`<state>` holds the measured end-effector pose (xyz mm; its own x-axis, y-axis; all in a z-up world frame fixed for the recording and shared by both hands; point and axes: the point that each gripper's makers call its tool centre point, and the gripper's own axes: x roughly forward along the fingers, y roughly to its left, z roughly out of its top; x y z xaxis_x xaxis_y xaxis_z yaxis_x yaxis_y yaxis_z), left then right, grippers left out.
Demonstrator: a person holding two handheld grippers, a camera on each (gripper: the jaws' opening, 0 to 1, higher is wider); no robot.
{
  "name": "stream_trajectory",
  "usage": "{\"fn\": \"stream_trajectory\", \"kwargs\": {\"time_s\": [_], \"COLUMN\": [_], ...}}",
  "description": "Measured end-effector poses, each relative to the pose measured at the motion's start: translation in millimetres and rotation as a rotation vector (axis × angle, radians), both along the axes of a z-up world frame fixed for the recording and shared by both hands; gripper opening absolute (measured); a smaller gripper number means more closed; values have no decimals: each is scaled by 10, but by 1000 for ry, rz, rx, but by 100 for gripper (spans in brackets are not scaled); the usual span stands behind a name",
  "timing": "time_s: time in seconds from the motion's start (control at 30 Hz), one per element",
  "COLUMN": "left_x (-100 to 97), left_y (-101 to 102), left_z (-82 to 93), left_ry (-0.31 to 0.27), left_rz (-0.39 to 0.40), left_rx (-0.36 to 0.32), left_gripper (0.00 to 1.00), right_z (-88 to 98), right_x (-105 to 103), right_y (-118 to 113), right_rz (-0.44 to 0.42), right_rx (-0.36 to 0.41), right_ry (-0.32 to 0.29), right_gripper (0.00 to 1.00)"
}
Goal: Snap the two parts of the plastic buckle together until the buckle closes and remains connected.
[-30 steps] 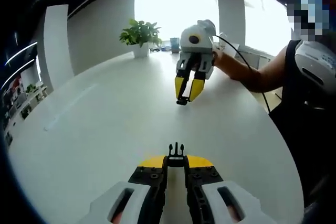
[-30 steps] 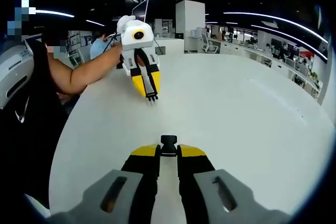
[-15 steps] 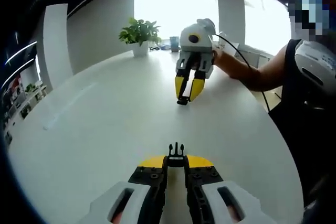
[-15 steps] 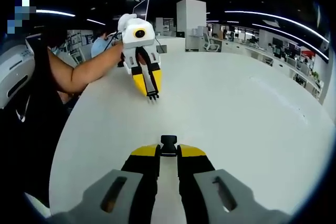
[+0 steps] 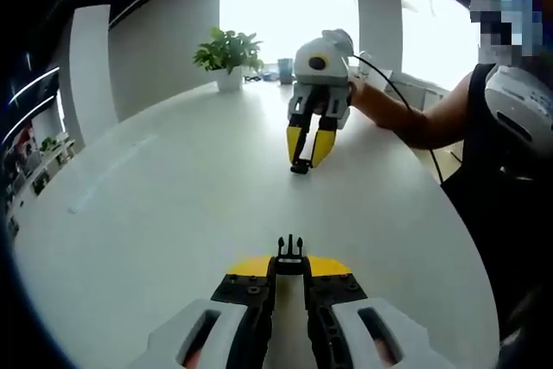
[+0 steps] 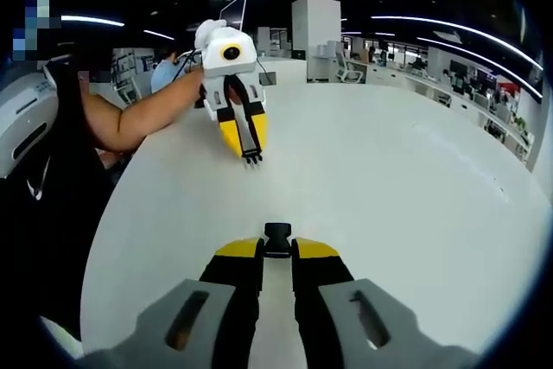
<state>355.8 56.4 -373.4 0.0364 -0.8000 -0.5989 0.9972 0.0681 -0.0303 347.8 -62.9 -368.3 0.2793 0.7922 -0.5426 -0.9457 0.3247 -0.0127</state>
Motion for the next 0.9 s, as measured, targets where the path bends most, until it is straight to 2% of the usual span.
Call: {"fn": "stream_trajectory", "kwargs": {"time_s": [0.57,0.7,0.9], "left_x": [0,-6,-19], "left_y": [-33,-60,-62], "left_z": [-14,23,-37], "left_ry": [-4,-4,0], "left_rz": [-6,-6,-7], "left_rx": [4,-16,7], "left_gripper": [12,12,12], "right_z": [0,-4,-8], "right_x": [-1,-2,-3], "right_y": [12,12,14], "right_rz": [3,3,5], "right_rx": [0,-2,-2], "right_ry": [-3,-2,0], "right_gripper": [13,13,13]}}
